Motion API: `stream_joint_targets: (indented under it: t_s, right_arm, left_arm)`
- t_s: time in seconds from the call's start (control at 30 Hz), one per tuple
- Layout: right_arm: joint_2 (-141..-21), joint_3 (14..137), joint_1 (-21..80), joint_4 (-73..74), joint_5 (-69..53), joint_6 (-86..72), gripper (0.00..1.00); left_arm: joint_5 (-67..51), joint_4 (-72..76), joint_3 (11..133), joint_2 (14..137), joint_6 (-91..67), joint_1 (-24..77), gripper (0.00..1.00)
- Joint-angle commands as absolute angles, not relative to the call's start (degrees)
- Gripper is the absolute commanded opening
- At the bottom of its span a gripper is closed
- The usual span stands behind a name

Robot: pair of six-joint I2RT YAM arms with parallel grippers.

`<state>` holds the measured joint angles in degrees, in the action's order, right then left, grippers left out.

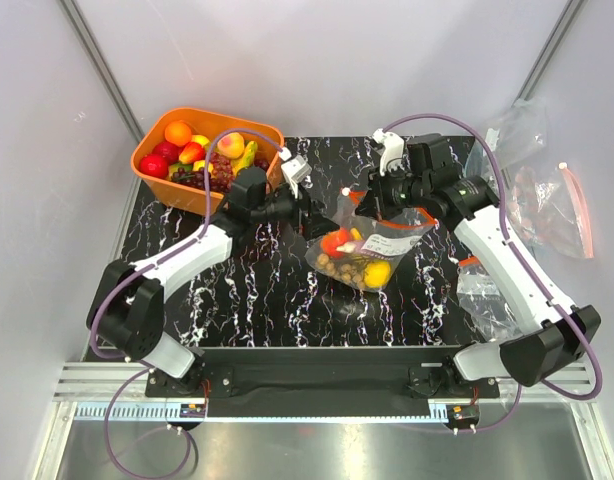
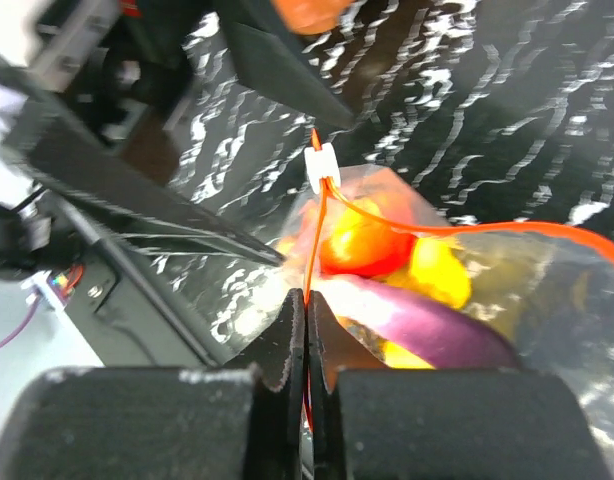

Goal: Place the food in the zip-top bag and seal the zipper
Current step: Zip the zipper food storage bag at the center of the board.

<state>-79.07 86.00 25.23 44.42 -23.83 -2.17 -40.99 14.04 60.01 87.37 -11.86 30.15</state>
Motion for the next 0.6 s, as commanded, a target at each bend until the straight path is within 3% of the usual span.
stream_joint_targets:
  t_s: [0.0,0.2,0.43,0.57]
  right_arm:
    - [-76.1,85.1,25.8,41.0,-31.5,-2.2,0.0]
    - [-74.4,82.8,26.2,40.2,-32.4,-2.9,0.0]
    - [-73.1,81.7,26.8,39.8,-32.7,-3.1,0.0]
    - [-73.4,81.1,27.1,39.8,-32.9,-3.0,0.0]
  left_arm:
    - [-44.6,21.0,57.8,85.3,-11.5,30.3,0.99]
    - [-45.4,26.3,55.8,83.6,-14.5,30.2,0.98]
    - [-48.1,34.4,55.1,85.7,-22.0,30.2,0.78]
    - [-49.6,40.2,54.1,86.0,-26.2,30.1,0.77]
